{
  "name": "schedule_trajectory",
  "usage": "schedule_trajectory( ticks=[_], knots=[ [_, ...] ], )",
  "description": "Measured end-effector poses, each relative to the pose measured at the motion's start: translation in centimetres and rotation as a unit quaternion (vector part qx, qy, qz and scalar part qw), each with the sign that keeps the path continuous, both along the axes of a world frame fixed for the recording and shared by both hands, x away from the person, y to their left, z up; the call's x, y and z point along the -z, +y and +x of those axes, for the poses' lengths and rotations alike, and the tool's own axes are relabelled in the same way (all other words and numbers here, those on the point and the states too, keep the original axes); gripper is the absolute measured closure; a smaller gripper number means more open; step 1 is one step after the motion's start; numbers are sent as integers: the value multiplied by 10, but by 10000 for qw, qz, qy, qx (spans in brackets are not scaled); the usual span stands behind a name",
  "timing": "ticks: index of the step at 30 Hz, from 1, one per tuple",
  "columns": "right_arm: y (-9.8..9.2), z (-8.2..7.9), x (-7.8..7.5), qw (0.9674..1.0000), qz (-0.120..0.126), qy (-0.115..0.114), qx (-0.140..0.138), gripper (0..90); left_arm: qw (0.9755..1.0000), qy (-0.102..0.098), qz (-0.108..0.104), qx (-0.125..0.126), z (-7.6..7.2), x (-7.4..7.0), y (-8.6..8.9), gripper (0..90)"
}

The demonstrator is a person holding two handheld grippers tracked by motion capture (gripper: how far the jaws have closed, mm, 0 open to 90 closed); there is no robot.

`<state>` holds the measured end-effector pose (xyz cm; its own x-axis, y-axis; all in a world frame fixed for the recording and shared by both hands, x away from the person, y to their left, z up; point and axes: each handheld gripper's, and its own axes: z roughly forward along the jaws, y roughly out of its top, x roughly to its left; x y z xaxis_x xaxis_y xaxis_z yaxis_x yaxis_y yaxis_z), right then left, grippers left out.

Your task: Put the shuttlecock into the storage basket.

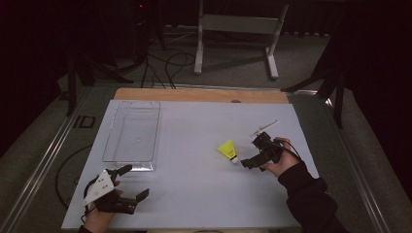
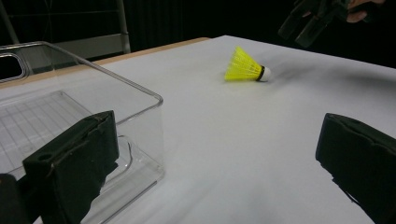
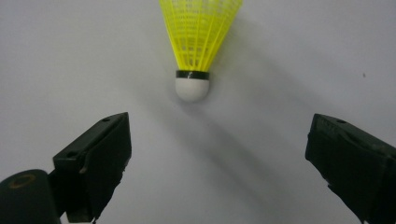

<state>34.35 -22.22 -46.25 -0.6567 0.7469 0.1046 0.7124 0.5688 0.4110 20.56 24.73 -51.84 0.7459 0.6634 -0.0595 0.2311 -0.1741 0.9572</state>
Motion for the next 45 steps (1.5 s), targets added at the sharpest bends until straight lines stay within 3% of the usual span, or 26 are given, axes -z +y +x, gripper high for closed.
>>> schedule_trajectory(
  ticks=[11,20,33,37,45],
  knots=[
    [9,14,8,9983,-166,550,100,75,10000,7,6,3,0,0,0,2],
    [25,20,12,9959,-409,798,141,101,10000,12,12,1,0,0,0,2],
    [45,28,22,9903,-685,1166,332,248,10000,30,15,11,0,1,0,2],
    [49,30,24,9883,-694,1291,414,341,10000,29,21,14,0,1,0,2],
    [58,34,31,9852,-880,1400,450,437,10000,26,11,14,0,1,0,2]
  ],
)
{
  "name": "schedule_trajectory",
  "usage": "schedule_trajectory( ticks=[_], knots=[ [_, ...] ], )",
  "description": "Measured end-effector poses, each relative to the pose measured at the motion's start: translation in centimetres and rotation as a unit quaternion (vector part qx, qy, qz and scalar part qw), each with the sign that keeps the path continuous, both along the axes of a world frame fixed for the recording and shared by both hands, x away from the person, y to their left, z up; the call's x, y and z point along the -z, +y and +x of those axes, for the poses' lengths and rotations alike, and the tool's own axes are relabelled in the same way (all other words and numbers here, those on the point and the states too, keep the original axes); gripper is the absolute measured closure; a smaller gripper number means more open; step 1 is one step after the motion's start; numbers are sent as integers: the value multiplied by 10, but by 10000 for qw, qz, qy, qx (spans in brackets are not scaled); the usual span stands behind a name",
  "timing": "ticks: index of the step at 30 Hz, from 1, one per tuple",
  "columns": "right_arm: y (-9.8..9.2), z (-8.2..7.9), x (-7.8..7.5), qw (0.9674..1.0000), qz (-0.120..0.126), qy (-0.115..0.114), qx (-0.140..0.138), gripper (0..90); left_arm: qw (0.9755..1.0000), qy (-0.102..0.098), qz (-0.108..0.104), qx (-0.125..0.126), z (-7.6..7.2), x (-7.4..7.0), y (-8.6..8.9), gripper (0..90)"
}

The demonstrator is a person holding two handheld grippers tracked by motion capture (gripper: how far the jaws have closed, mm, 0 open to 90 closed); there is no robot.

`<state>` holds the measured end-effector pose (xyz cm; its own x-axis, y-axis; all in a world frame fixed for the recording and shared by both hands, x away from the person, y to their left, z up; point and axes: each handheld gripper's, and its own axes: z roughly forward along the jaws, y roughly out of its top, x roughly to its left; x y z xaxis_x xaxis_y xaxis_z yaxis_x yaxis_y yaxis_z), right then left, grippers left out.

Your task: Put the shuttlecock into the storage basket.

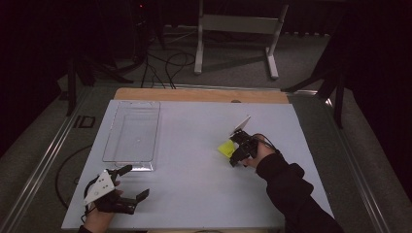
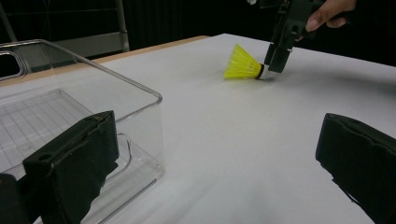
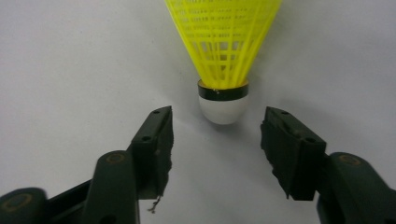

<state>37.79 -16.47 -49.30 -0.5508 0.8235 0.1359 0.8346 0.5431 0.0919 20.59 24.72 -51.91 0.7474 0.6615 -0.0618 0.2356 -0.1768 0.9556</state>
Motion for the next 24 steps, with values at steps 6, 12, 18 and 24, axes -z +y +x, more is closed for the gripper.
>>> schedule_trajectory(
  ticks=[6,12,18,24],
  knots=[
    [5,5,7,9998,-194,-5,-59,538,10000,-2,4,4,0,0,0,2],
    [9,7,11,9993,-360,-19,-140,617,10000,0,5,9,0,0,0,2],
    [13,7,11,9986,-451,-28,-268,644,10000,8,-1,12,0,0,0,2],
    [15,8,11,9981,-494,-34,-355,648,10000,7,5,14,0,0,0,2]
  ],
)
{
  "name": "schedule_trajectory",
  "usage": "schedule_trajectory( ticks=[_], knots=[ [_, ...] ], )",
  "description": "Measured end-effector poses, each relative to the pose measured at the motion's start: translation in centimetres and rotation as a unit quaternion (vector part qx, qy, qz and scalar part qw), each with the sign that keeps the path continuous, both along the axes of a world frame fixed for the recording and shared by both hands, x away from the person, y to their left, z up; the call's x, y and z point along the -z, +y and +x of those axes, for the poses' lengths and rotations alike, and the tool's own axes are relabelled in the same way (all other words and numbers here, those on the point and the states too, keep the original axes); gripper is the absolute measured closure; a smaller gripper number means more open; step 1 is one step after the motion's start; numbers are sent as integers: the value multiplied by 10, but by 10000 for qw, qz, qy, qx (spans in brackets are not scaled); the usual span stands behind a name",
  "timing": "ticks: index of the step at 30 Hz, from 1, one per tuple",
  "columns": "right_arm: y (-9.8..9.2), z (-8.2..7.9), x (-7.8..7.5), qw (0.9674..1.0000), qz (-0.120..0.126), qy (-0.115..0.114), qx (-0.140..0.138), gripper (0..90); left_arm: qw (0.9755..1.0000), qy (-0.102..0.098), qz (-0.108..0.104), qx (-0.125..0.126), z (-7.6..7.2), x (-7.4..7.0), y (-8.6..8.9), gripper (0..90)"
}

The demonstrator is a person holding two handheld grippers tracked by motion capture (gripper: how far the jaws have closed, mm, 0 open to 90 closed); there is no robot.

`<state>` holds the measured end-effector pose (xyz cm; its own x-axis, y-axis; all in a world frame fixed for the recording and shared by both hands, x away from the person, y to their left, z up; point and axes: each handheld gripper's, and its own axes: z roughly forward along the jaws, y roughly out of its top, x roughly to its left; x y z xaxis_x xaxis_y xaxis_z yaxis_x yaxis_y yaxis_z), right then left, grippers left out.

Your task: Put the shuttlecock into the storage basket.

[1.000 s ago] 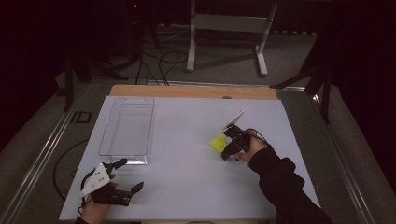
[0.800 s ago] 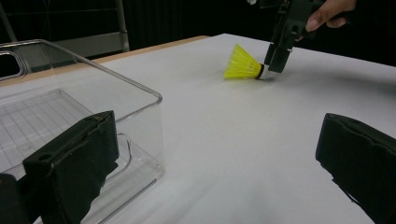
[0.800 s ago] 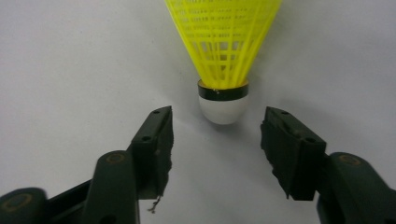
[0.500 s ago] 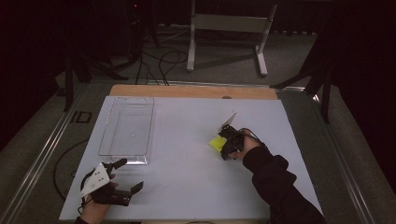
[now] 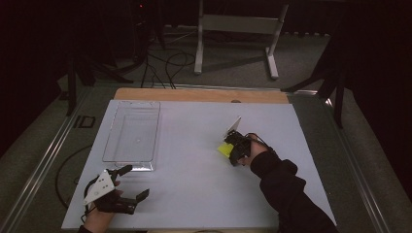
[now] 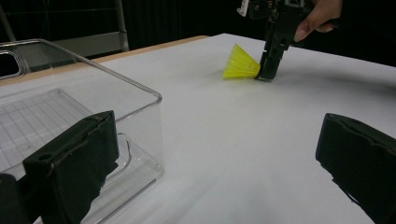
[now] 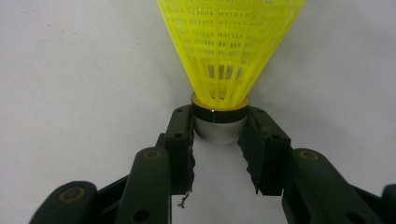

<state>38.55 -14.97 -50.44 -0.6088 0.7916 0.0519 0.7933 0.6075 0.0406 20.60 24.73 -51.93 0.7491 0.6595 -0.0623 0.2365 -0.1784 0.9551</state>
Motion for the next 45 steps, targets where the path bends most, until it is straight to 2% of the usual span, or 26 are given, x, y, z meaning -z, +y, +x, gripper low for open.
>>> schedule_trajectory(
  ticks=[2,7,10,15,17,19,22,23,25,26,30,31,33,35,40,41,42,44,45],
  knots=[
    [1,-1,0,10000,-27,-32,-65,654,10000,0,-2,-1,0,0,0,2],
    [-2,-3,-9,9997,91,-85,-213,659,10000,2,-2,0,0,0,0,2],
    [-4,-5,-11,9988,123,-71,-470,659,10000,1,2,-2,0,0,0,2],
    [-9,-8,-14,9980,192,-55,-601,660,10000,7,-7,1,0,0,0,2],
    [-11,-9,-14,9970,253,-65,-732,660,10000,6,2,-3,0,0,0,2],
    [-14,-10,-14,9959,305,-41,-855,660,10000,10,9,0,0,0,0,2],
    [-19,-10,-13,9938,486,164,-985,660,10000,4,3,0,0,0,0,2],
    [-20,-10,-13,9937,499,225,-980,660,10000,5,3,1,0,0,0,2],
    [-22,-13,-13,9926,412,177,-1133,659,10000,9,9,0,0,0,0,2],
    [-22,-15,-14,9912,351,189,-1260,659,10000,11,10,4,1,0,0,2],
    [-25,-21,-16,9841,384,25,-1736,660,10000,11,-3,-3,0,0,0,2],
    [-25,-23,-16,9815,397,-18,-1875,659,10000,12,4,0,0,0,0,2],
    [-26,-28,-17,9743,348,-128,-2220,659,10000,13,5,3,1,0,0,2],
    [-27,-31,-17,9673,389,-143,-2502,660,10000,15,7,0,1,0,0,2],
    [-30,-35,-18,9587,517,-92,-2796,659,10000,19,6,1,1,0,0,2],
    [-31,-36,-19,9593,532,-68,-2771,660,10000,19,6,-3,1,0,0,2],
    [-32,-36,-19,9580,561,-86,-2812,660,10000,25,7,-3,1,0,0,2],
    [-33,-38,-19,9547,632,-65,-2908,660,10000,27,5,-1,1,0,0,2],
    [-33,-38,-20,9518,665,-84,-2993,659,10000,29,6,-3,1,1,-1,2]
  ],
)
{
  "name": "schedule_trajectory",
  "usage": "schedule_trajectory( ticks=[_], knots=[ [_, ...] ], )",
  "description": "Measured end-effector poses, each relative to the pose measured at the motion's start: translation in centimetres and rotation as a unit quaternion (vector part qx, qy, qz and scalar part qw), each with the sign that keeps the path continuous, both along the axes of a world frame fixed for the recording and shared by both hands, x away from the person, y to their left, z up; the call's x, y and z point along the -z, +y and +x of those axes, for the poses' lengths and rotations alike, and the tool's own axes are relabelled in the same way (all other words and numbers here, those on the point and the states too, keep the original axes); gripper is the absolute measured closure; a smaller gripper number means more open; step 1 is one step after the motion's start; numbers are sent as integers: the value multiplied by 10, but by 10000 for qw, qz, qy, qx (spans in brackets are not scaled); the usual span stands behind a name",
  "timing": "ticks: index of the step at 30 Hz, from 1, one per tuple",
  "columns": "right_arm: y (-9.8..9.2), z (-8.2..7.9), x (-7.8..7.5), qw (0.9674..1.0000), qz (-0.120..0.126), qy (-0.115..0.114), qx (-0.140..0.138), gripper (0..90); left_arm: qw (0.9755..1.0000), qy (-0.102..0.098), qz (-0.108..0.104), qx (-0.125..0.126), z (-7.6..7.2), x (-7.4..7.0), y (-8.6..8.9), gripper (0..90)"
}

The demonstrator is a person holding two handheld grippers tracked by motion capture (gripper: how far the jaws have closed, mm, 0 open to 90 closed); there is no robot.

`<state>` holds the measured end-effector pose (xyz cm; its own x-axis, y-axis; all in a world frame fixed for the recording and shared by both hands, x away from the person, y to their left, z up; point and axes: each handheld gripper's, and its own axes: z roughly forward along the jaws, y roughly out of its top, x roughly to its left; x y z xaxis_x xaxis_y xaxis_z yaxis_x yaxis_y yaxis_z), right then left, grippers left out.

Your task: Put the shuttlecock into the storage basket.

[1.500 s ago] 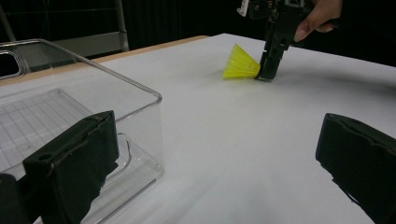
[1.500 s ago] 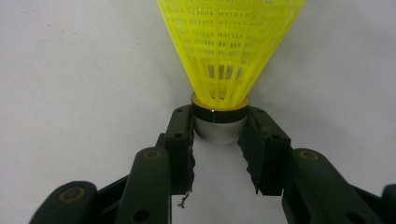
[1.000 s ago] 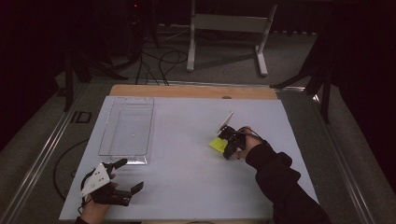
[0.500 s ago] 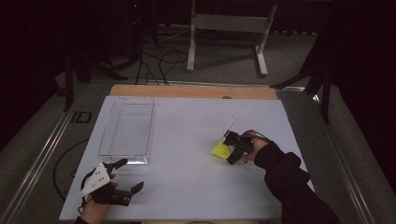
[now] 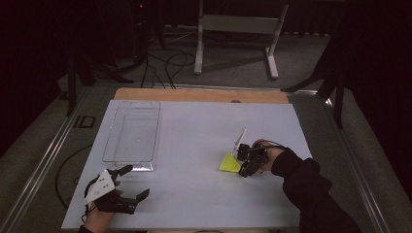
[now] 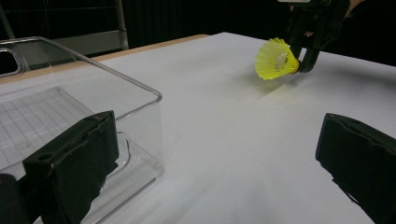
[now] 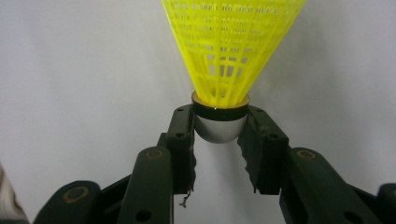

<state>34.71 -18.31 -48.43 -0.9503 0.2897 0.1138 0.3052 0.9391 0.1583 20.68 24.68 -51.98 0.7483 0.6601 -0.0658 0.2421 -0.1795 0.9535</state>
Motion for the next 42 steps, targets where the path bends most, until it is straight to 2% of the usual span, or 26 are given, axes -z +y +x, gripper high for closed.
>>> schedule_trajectory(
  ticks=[5,11,13,14,16,18,24,28,29,30,31,35,39,42],
  knots=[
    [0,-9,-5,9984,264,-22,-505,659,10000,22,23,6,0,0,0,2],
    [2,-16,-8,9945,314,-199,-980,659,10000,41,33,17,0,0,-1,2],
    [3,-18,-10,9939,327,-203,-1038,659,10000,45,51,17,0,0,-1,2],
    [3,-18,-10,9924,351,-266,-1152,659,10000,60,50,24,0,0,-2,2],
    [3,-19,-11,9923,362,-238,-1161,659,10000,80,40,37,0,0,-2,2],
    [3,-21,-14,9906,396,-305,-1272,659,9999,153,12,81,0,-2,-6,2],
    [3,-24,-21,9869,571,-438,-1443,659,9985,455,176,241,2,-11,-18,2],
    [2,-25,-25,9853,672,-490,-1495,659,9975,591,108,381,3,-20,-24,2],
    [1,-25,-27,9853,719,-494,-1467,659,9966,679,128,447,5,-27,-27,2],
    [0,-26,-30,9835,774,-550,-1538,659,9964,695,137,457,6,-29,-28,2],
    [0,-27,-31,9838,829,-497,-1510,659,9960,742,112,481,7,-32,-28,2],
    [-1,-28,-36,9816,915,-557,-1578,659,9941,944,-29,531,13,-42,-28,2],
    [-3,-29,-41,9805,995,-608,-1582,659,9924,1083,53,584,19,-53,-30,2],
    [-3,-31,-45,9794,1062,-638,-1595,659,9896,1283,80,643,24,-64,-32,2]
  ],
)
